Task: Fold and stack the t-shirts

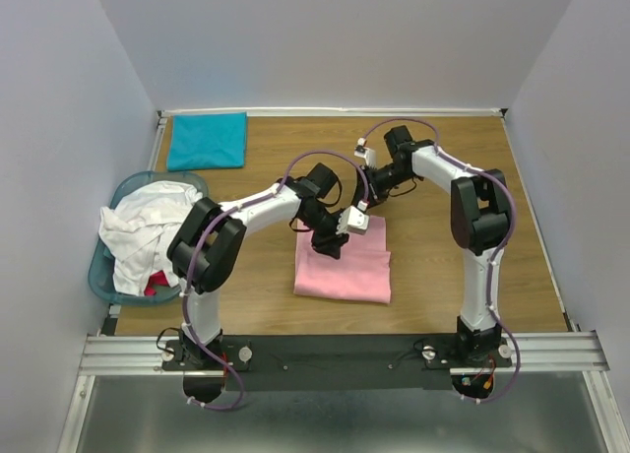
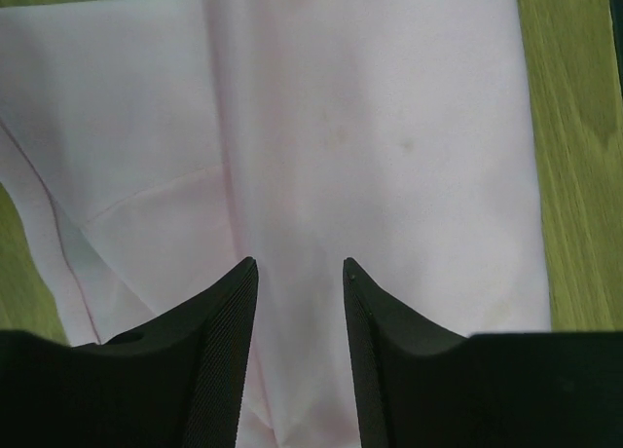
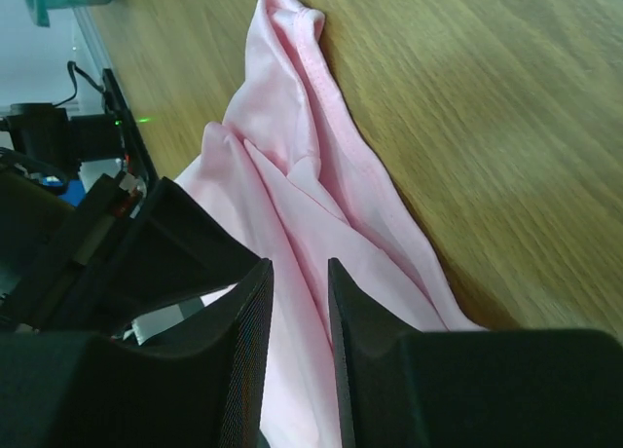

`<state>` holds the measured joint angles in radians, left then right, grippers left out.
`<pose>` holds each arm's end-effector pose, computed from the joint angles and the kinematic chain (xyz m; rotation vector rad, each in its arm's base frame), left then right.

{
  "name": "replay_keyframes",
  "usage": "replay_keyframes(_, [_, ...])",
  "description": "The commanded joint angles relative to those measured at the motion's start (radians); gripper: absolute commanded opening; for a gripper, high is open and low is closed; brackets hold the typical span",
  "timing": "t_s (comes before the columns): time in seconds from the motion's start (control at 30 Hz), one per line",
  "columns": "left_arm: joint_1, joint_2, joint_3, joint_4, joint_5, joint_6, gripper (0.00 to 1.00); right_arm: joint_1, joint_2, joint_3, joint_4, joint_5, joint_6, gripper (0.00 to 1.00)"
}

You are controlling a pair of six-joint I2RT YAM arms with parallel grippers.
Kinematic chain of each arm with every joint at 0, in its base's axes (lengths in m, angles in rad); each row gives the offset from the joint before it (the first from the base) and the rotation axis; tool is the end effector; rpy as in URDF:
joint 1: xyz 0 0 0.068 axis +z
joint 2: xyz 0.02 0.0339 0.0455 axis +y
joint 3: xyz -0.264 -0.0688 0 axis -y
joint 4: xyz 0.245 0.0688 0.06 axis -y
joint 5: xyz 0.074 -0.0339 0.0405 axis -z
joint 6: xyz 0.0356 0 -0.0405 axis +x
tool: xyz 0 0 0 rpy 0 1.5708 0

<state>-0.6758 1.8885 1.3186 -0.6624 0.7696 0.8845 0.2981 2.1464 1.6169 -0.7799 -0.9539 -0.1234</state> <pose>0.2764 -0.2534 0.1887 1.9284 1.6967 -0.9865 0.4024 0.1540 0.1716 -0.7280 2.5454 1.3900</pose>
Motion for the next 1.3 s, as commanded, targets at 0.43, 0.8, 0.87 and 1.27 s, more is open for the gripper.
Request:
replay_keyframes(0.43, [-0.016,0.086,0.004,0.075,-0.035,-0.062,0.45,0.075,0.119,-0.084,0.051,-0.063,-0.010,0.31])
replay_keyframes(0.8, [-0.011,0.026,0.010,0.067,-0.053,-0.082,0.54,0.075,0.155,-0.118,0.062,-0.042,-0.039,0.29])
replay_keyframes(0.87, [-0.010,0.035,0.025,0.070,-0.059,-0.082,0.54,0.075,0.153,-0.123,0.064,-0.040,-0.039,0.29])
replay_keyframes(1.27, [-0.002,0.147,0.087,-0.055,0.002,0.007,0.52,0.075,0.158,-0.134,0.070,-0.034,-0.041,0.29])
